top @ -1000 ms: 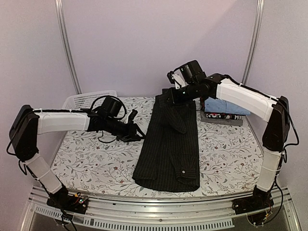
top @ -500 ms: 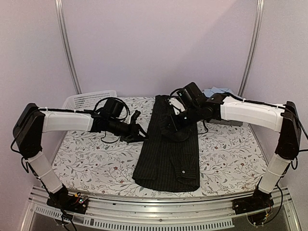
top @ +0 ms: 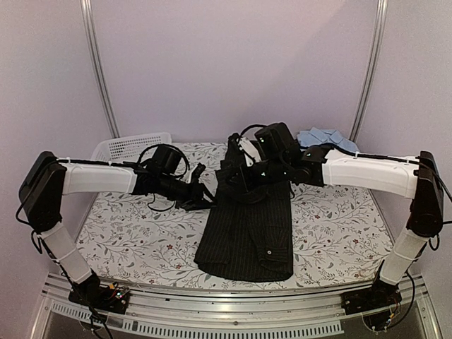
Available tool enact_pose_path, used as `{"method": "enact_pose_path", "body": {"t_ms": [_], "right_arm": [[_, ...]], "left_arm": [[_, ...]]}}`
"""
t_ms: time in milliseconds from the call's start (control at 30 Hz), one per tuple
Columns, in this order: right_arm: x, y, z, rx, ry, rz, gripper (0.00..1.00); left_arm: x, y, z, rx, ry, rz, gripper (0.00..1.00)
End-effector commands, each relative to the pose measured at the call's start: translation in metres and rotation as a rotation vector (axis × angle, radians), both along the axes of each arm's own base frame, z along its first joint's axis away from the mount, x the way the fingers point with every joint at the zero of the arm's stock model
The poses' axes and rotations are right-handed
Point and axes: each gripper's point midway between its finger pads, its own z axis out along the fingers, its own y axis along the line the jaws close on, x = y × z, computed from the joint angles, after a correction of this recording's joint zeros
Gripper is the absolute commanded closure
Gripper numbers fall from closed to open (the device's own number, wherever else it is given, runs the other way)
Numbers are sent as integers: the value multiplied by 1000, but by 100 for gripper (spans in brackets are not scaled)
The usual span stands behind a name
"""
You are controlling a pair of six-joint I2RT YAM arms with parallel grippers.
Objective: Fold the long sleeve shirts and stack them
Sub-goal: Place the sleeve of the rectangle-folded shirt.
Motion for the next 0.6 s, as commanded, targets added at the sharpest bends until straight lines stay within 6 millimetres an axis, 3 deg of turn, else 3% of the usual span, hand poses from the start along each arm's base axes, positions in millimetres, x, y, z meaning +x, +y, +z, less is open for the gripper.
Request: {"method": "enact_pose_path", "body": {"t_ms": [0, 133, 300, 433, 567], "right_arm": [[-8, 15, 2, 56, -3, 36, 100], [-22, 25, -18, 40, 34, 81, 95], [-40, 31, -44, -3, 86, 139, 65], [-51, 17, -48, -27, 85, 150, 45], [-54, 2, -50, -60, 87, 122, 33]], "left_arm": [[3, 9, -8, 26, 6, 30, 67], [3, 18, -18, 64, 23, 61, 67], [-2, 28, -37, 101, 61, 89, 65], [-11, 36, -50, 115, 88, 100, 64], [-21, 40, -52, 106, 98, 90, 64]]}}
